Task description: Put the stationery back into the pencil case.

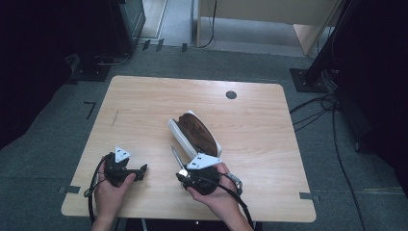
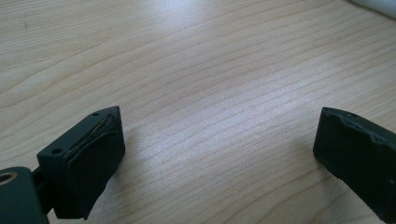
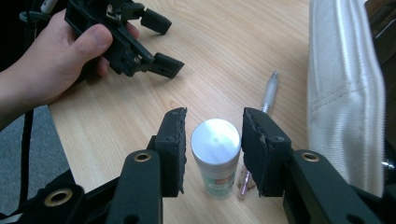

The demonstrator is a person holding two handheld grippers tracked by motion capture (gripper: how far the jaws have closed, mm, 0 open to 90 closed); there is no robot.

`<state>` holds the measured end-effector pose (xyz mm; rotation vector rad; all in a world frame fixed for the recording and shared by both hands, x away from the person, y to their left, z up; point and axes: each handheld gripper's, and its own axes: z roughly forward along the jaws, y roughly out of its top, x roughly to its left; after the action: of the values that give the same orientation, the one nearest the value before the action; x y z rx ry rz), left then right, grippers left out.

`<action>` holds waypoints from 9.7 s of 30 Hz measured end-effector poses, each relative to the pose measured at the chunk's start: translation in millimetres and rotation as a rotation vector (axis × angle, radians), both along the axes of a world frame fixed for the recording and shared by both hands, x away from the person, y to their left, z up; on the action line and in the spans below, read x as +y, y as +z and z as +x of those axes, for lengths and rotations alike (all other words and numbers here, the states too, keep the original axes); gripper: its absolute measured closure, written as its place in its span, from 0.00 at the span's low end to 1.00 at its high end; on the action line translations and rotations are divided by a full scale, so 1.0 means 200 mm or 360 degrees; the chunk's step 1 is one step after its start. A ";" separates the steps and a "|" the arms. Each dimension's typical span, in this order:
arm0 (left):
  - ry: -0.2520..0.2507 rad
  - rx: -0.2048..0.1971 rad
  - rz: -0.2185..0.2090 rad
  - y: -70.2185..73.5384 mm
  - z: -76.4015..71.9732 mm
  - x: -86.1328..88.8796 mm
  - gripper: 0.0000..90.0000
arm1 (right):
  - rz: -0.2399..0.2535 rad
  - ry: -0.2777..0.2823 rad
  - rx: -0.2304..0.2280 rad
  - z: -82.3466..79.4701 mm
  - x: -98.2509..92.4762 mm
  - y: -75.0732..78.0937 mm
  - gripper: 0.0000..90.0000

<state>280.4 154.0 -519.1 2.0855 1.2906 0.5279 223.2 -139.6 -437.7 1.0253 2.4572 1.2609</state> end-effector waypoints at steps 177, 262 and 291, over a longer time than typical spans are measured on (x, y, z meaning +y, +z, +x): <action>0.0000 -0.0001 0.0002 0.00 0.00 -0.01 0.02 | -0.0113 -0.0359 -0.0299 0.28 -0.23 -0.18 0.72; -0.0011 -0.0001 0.0001 0.00 0.00 -0.01 0.02 | -0.0165 -0.0288 -0.0115 0.02 0.04 -0.41 0.83; -0.0011 -0.0001 0.0000 0.00 0.00 -0.01 0.02 | -0.0063 -0.0125 -0.0076 -0.04 -0.01 -0.37 0.84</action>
<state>280.7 152.8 -519.1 2.0889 1.2827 0.5257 215.2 -141.3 -511.5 1.0586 2.3723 1.1939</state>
